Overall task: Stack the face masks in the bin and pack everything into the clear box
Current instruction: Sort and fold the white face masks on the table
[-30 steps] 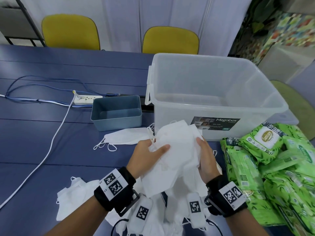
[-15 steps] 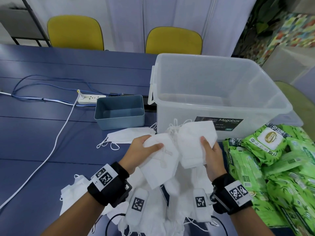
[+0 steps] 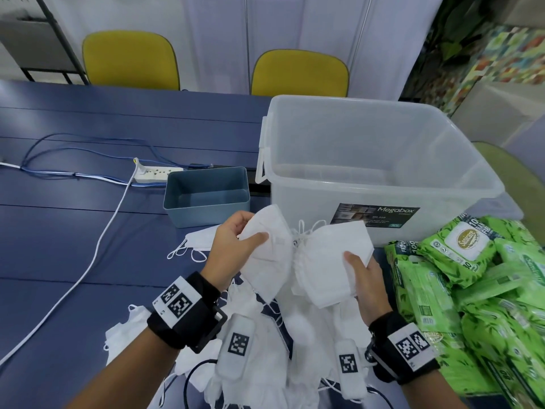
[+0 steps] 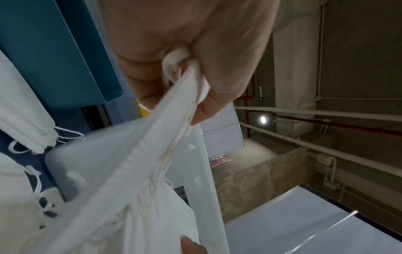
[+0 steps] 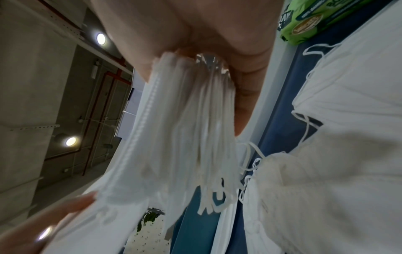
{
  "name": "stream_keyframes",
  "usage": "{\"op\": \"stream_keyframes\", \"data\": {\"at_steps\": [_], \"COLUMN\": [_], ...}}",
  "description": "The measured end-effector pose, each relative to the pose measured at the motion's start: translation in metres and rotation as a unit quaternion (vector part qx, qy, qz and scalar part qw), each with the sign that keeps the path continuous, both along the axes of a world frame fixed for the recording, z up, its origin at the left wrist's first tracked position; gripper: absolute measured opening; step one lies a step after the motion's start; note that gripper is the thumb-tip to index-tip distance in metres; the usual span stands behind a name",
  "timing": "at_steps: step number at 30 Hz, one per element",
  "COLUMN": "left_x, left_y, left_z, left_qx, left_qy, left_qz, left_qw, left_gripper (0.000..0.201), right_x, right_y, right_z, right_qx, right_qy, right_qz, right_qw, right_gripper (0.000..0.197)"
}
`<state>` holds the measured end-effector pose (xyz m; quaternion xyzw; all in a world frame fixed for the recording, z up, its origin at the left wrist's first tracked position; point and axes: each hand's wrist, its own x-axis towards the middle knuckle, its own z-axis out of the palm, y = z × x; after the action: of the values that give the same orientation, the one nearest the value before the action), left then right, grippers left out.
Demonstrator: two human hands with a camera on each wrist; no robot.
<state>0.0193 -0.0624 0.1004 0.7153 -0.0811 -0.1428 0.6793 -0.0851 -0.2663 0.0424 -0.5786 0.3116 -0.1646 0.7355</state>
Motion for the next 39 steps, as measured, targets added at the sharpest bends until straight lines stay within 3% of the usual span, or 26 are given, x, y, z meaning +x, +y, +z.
{"op": "stream_keyframes", "data": {"at_steps": [6,10,11,13,15,18,20,21,22,24,25,27,30,31,32,34,35,38,39], "left_x": [-0.010,-0.021,-0.022,-0.025,-0.024,-0.024,-0.025,-0.025,-0.025,-0.024,-0.023,-0.024,-0.027,-0.028,-0.028,-0.029,-0.028,-0.028,-0.028], "left_y": [-0.011,-0.021,-0.023,-0.026,-0.024,-0.019,-0.017,-0.016,-0.016,-0.015,-0.015,-0.014,-0.015,-0.016,-0.017,-0.018,-0.017,-0.013,-0.012], "left_z": [0.003,0.005,0.003,-0.004,-0.013,-0.021,-0.020,-0.019,-0.018,-0.017,-0.016,-0.016,-0.017,-0.017,-0.017,-0.016,-0.016,-0.016,-0.016], "left_qx": [-0.008,-0.073,-0.062,0.023,0.141,0.217,0.228,0.235,0.242,0.247,0.244,0.239,0.247,0.251,0.254,0.258,0.255,0.233,0.224], "left_qy": [-0.020,0.114,0.115,0.032,-0.092,-0.139,-0.116,-0.112,-0.113,-0.118,-0.119,-0.117,-0.108,-0.106,-0.106,-0.111,-0.112,-0.112,-0.116], "left_qz": [-0.040,-0.174,-0.185,-0.167,-0.137,-0.141,-0.156,-0.161,-0.166,-0.167,-0.166,-0.163,-0.171,-0.175,-0.179,-0.183,-0.181,-0.160,-0.149], "left_qw": [0.999,0.975,0.974,0.985,0.976,0.956,0.954,0.952,0.949,0.947,0.948,0.950,0.948,0.946,0.945,0.942,0.943,0.953,0.956], "left_gripper": [0.029,0.052,0.052,0.034,0.022,0.039,0.045,0.045,0.043,0.035,0.030,0.025,0.035,0.040,0.042,0.041,0.040,0.036,0.035], "right_x": [0.004,0.006,0.006,0.008,0.007,0.007,0.007,0.006,0.006,0.003,0.003,0.002,0.005,0.005,0.006,0.006,0.006,0.002,0.002], "right_y": [0.012,0.016,0.015,0.010,0.007,0.011,0.010,0.010,0.011,0.013,0.014,0.017,0.021,0.020,0.020,0.017,0.016,0.021,0.021], "right_z": [-0.005,-0.009,-0.010,-0.014,-0.015,-0.011,-0.018,-0.018,-0.018,-0.015,-0.014,-0.015,-0.008,-0.007,-0.008,-0.010,-0.012,-0.008,-0.006], "right_qx": [-0.047,-0.061,-0.061,-0.065,-0.057,0.017,0.091,0.102,0.098,0.035,0.008,0.046,0.109,0.124,0.128,0.060,0.021,0.023,0.006], "right_qy": [-0.012,-0.020,-0.016,0.008,0.018,-0.007,-0.015,-0.027,-0.027,-0.031,-0.031,-0.068,-0.057,-0.045,-0.042,-0.017,-0.008,-0.034,-0.034], "right_qz": [0.042,0.069,0.081,0.098,0.098,0.109,0.107,0.103,0.110,0.119,0.102,0.099,0.106,0.102,0.102,0.103,0.104,0.108,0.093], "right_qw": [0.998,0.996,0.995,0.993,0.993,0.994,0.990,0.989,0.989,0.992,0.994,0.992,0.987,0.986,0.986,0.993,0.994,0.993,0.995], "right_gripper": [0.016,0.024,0.023,0.020,0.023,0.016,0.064,0.071,0.061,0.011,0.011,0.009,0.072,0.074,0.061,0.013,0.007,0.024,0.021]}}
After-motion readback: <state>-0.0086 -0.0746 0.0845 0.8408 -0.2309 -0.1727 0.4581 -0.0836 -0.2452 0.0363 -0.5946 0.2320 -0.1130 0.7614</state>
